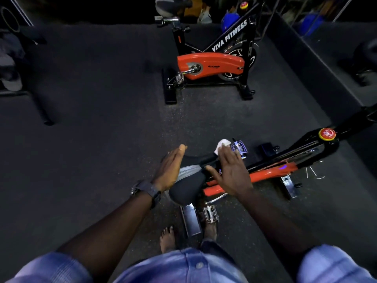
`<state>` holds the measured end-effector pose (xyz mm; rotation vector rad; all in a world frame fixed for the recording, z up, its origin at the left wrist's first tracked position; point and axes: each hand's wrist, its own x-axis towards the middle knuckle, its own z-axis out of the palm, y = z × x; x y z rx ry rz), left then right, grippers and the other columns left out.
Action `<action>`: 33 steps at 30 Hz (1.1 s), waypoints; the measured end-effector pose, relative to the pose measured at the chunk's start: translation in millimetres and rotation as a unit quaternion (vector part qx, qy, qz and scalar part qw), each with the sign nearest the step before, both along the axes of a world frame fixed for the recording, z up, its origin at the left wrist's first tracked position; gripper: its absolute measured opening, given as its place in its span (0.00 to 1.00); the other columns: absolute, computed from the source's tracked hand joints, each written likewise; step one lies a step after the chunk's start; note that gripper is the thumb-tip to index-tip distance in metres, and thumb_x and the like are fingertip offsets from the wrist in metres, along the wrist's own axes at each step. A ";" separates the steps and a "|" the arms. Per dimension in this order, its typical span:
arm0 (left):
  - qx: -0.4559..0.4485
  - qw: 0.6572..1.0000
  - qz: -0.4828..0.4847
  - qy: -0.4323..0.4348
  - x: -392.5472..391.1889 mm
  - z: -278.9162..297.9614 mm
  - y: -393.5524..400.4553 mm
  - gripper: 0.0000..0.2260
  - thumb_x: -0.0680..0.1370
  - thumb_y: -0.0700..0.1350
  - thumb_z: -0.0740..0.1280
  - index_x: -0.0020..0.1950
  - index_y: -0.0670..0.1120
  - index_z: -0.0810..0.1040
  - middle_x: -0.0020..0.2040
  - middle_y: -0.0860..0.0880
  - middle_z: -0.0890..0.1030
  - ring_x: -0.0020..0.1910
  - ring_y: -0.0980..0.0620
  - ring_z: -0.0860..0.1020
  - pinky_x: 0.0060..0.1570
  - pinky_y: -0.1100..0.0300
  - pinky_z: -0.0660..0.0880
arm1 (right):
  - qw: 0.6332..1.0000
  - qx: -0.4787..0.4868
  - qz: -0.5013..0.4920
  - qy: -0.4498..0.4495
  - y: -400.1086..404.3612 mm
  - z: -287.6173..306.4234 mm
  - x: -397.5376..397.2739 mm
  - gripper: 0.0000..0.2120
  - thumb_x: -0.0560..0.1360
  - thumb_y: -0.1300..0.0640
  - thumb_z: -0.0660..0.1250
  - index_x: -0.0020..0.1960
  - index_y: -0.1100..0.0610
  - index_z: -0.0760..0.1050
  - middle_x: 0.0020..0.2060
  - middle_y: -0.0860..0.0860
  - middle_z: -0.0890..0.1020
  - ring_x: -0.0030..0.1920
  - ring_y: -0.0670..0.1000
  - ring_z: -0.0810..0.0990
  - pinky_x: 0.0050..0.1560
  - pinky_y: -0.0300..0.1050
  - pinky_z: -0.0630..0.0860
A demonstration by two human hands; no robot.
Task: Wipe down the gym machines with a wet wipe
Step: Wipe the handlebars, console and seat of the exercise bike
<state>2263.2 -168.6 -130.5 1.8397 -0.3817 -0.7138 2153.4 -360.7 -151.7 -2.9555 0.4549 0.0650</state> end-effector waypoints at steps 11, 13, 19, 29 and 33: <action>-0.029 0.999 0.007 0.022 1.5 -7.8 -12.1 0.39 0.72 0.78 0.47 0.66 0.55 0.79 0.66 0.54 0.79 0.68 0.55 0.75 0.74 0.52 0.65 | 0.994 0.054 0.007 -0.092 6.7 -13.5 -28.1 0.34 0.83 0.39 0.46 0.76 0.64 0.62 0.77 0.57 0.61 0.77 0.55 0.60 0.77 0.50 0.55; -0.030 0.999 0.004 0.025 -0.4 -7.5 -15.9 0.36 0.72 0.77 0.47 0.63 0.57 0.79 0.61 0.59 0.80 0.67 0.56 0.75 0.76 0.47 0.62 | 0.985 0.139 0.013 -0.104 49.3 -14.6 -34.2 0.25 0.85 0.48 0.47 0.76 0.59 0.63 0.76 0.50 0.62 0.76 0.50 0.61 0.77 0.44 0.55; -0.023 0.998 -0.031 0.051 -0.9 -7.5 -12.0 0.41 0.67 0.83 0.48 0.60 0.58 0.80 0.61 0.59 0.81 0.66 0.57 0.76 0.76 0.46 0.64 | 0.972 0.121 0.086 -0.183 47.2 -32.6 -22.2 0.14 0.71 0.63 0.67 0.56 0.57 0.79 0.51 0.55 0.80 0.51 0.56 0.77 0.53 0.45 0.73; -0.043 0.995 -0.026 0.084 2.8 -6.6 -6.2 0.43 0.68 0.83 0.49 0.62 0.53 0.82 0.62 0.54 0.83 0.64 0.58 0.78 0.74 0.46 0.66 | 0.953 0.260 0.012 -0.154 103.8 -33.9 -49.1 0.13 0.70 0.62 0.59 0.54 0.54 0.73 0.49 0.54 0.73 0.50 0.54 0.74 0.53 0.50 0.74; -0.047 0.994 -0.020 0.100 3.1 -8.5 -4.0 0.43 0.66 0.84 0.50 0.59 0.53 0.83 0.61 0.53 0.84 0.64 0.55 0.79 0.74 0.46 0.67 | 0.964 0.214 0.059 -0.147 69.6 -26.4 -33.2 0.13 0.71 0.58 0.58 0.53 0.57 0.76 0.47 0.55 0.75 0.46 0.55 0.75 0.49 0.47 0.71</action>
